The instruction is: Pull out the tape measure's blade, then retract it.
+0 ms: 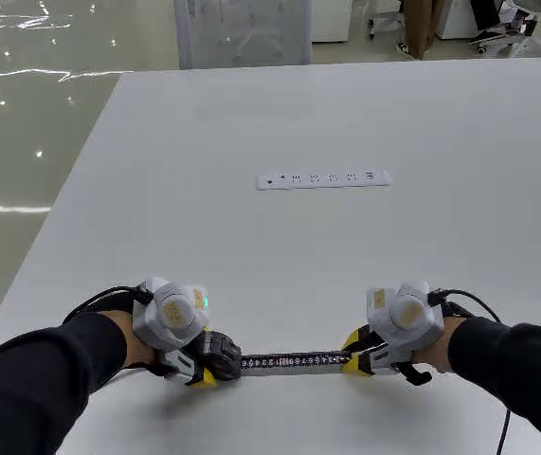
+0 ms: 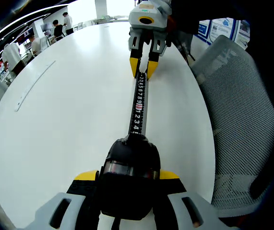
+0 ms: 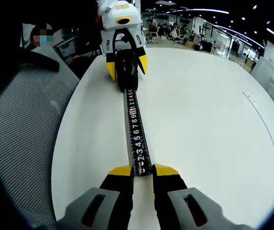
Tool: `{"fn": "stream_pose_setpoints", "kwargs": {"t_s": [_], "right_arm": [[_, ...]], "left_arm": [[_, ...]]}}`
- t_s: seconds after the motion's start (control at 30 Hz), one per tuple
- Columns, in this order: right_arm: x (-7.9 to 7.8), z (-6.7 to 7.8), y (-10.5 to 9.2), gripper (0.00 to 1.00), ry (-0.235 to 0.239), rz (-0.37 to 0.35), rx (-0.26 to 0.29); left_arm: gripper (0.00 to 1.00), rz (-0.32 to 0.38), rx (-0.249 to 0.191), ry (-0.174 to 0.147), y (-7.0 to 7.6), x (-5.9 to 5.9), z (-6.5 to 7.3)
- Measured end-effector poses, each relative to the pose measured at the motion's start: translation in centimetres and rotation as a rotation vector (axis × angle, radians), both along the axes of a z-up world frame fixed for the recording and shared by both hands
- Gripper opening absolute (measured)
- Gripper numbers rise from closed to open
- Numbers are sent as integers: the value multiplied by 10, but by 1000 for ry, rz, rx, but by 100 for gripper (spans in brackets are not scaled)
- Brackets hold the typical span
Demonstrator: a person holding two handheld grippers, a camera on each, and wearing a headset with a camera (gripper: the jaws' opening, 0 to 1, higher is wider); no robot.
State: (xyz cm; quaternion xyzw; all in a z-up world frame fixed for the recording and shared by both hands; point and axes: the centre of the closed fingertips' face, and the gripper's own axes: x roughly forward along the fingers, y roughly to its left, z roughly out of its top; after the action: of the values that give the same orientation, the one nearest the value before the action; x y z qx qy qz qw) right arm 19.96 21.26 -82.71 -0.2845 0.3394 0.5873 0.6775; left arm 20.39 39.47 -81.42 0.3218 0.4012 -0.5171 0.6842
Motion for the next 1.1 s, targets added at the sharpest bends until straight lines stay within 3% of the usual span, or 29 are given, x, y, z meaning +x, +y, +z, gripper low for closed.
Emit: {"fn": "stream_pose_setpoints", "kwargs": {"t_s": [1.1], "right_arm": [[-2, 2, -42, 11, 8, -34, -23]], "left_arm": [[39, 4, -1, 2, 0, -1, 0]]}}
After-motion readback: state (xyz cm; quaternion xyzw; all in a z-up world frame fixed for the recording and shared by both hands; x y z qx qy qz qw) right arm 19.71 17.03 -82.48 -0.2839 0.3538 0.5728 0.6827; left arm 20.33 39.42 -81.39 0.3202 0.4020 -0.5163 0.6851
